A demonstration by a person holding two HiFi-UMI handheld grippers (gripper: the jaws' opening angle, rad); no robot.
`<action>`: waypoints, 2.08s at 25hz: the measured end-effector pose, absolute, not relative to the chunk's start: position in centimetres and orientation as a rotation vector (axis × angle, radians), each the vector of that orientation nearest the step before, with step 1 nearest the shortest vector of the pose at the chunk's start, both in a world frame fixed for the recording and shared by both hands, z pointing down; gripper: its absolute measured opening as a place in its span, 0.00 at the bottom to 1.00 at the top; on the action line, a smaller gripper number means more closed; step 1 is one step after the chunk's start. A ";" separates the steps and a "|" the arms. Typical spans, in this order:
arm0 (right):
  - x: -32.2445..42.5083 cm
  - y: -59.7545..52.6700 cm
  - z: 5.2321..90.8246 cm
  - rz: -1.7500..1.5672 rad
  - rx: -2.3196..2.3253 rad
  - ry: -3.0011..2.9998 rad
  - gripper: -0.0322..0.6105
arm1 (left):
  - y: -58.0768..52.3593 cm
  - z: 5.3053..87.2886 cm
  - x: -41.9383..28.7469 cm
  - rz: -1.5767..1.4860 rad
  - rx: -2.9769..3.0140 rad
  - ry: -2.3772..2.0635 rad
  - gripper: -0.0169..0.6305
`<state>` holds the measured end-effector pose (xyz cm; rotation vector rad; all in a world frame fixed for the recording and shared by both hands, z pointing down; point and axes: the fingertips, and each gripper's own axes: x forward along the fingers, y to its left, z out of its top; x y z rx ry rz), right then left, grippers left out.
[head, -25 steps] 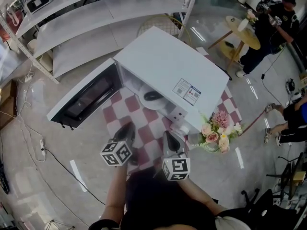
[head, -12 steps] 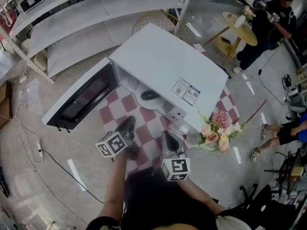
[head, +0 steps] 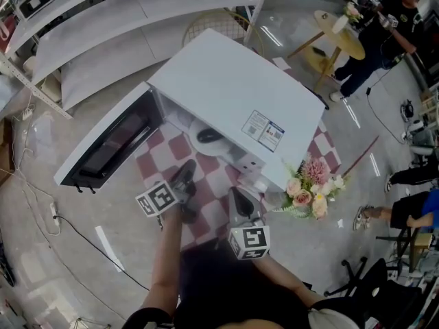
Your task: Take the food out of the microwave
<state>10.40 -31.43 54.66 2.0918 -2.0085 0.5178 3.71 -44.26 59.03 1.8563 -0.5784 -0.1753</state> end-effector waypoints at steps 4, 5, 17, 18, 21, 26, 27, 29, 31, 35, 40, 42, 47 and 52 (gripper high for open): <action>10.5 -31.7 54.7 0.521 2.090 -2.005 0.05 | -44.7 59.3 4.6 -0.181 1.835 -0.555 0.04; 10.5 -31.8 54.8 0.524 2.089 -2.004 0.05 | -44.8 59.3 4.9 -0.185 1.829 -0.551 0.04; 10.7 -32.3 54.8 0.512 2.077 -1.996 0.05 | -45.0 60.3 6.9 -0.213 1.734 -0.490 0.13; 10.7 -32.2 54.8 0.513 2.076 -1.996 0.05 | -45.0 60.3 7.1 -0.221 1.722 -0.490 0.14; 10.8 -32.1 54.9 0.519 2.073 -1.993 0.05 | -45.2 60.6 7.4 -0.233 1.698 -0.500 0.15; 10.9 -32.1 55.1 0.522 2.073 -1.995 0.05 | -45.4 61.0 7.9 -0.249 1.658 -0.484 0.19; 10.9 -32.1 55.1 0.523 2.073 -1.995 0.05 | -45.5 61.1 7.9 -0.251 1.647 -0.483 0.19; 10.9 -32.0 55.2 0.526 2.071 -1.994 0.05 | -45.5 61.4 8.0 -0.252 1.628 -0.483 0.19; 10.9 -31.9 55.2 0.526 2.069 -1.993 0.05 | -45.6 61.7 8.1 -0.249 1.615 -0.492 0.19; 11.1 -32.0 55.4 0.530 2.062 -1.991 0.05 | -45.9 62.0 8.3 -0.254 1.603 -0.497 0.19; 11.4 -32.0 55.6 0.529 2.058 -1.989 0.05 | -45.9 62.0 8.8 -0.248 1.604 -0.493 0.17; 11.5 -32.0 55.6 0.530 2.058 -1.986 0.05 | -46.0 62.1 8.9 -0.250 1.596 -0.496 0.15; 11.7 -31.9 55.6 0.535 2.063 -1.983 0.05 | -46.1 61.9 9.1 -0.262 1.580 -0.485 0.08; 11.7 -31.8 55.6 0.539 2.062 -1.985 0.05 | -46.0 61.8 9.0 -0.265 1.563 -0.479 0.08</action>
